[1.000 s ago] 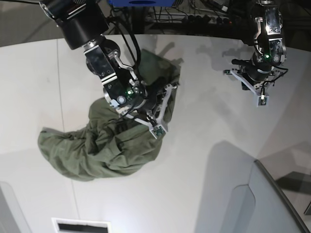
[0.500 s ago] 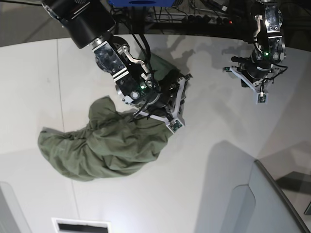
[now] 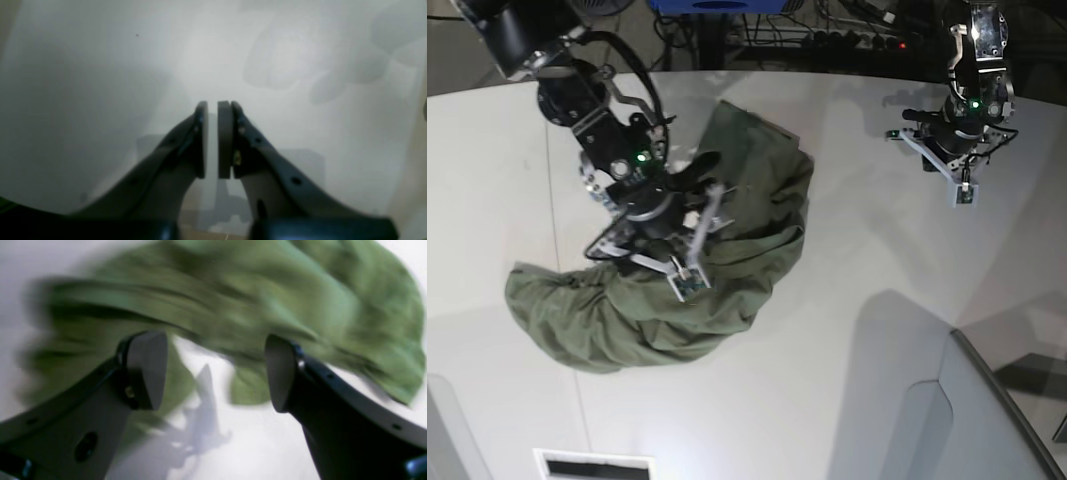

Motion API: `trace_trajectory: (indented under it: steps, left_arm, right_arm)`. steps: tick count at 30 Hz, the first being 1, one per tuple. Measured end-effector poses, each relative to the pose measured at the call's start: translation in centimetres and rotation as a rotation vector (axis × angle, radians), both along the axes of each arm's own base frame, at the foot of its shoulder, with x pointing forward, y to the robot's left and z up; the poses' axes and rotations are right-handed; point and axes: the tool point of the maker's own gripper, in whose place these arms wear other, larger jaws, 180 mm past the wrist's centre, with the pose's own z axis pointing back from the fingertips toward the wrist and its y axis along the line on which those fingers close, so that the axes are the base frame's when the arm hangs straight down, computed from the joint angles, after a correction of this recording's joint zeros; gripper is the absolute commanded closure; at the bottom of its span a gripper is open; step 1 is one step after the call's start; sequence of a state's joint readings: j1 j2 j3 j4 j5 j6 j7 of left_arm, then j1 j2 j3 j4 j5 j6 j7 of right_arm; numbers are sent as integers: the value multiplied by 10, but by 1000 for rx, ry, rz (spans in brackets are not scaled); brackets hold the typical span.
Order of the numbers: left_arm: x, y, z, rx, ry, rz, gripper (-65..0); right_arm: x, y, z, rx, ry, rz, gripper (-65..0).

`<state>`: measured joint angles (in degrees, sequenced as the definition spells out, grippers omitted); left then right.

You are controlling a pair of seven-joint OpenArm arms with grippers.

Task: Layout the t-shirt on the table in an organized manner, then fold the t-shirt properly
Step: 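Drag the held shirt up and across the table with the right gripper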

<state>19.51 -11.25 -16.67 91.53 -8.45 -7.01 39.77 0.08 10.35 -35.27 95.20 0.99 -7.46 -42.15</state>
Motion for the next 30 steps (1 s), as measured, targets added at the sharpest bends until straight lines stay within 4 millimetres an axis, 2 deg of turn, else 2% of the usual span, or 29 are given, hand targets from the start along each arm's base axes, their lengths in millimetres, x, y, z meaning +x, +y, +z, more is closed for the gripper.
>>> trace_trajectory:
  steps: [3, 5, 7, 9, 12, 15, 19, 22, 25, 28, 30]
  left_arm:
    - [0, -1, 0, -1, 2, -6, -59]
    - [0, -1, 0, -1, -1, -6, -59]
    - [0, -1, 0, -3, 0, -6, -59]
    - [0, -2, 0, -5, 0, -6, -58]
    - [-3, -4, -2, -10, 5, -2, -58]
    - [-6, -12, -4, -27, -30, -5, -56]
    - [-13, -34, -7, -79, -64, -80, -56]
    - [-16, -36, -9, -84, -55, -82, -56]
    - [-16, -33, -8, -77, -61, -80, -56]
    - [-19, -35, -10, -81, -51, -82, -56]
    - [-20, -37, -10, -86, -48, -90, -56]
  right_arm:
    - [-3, -29, -24, -181, -7, 11, -413]
    - [4, -43, -20, -322, -126, 48, -419]
    - [5, -49, -13, -459, -251, 109, -422]
    - [-3, -42, -17, -583, -350, 225, -441]
    - [-15, -25, -42, -680, -359, 354, -452]
    - [-15, -18, -57, -716, -337, 392, -447]
    - [5, -6, -44, -702, -374, 351, -447]
    - [17, 9, -31, -675, -417, 347, -447]
    - [24, 4, -32, -698, -417, 344, -447]
    - [29, -12, -51, -753, -362, 363, -446]
    - [32, -18, -56, -772, -353, 358, -437]
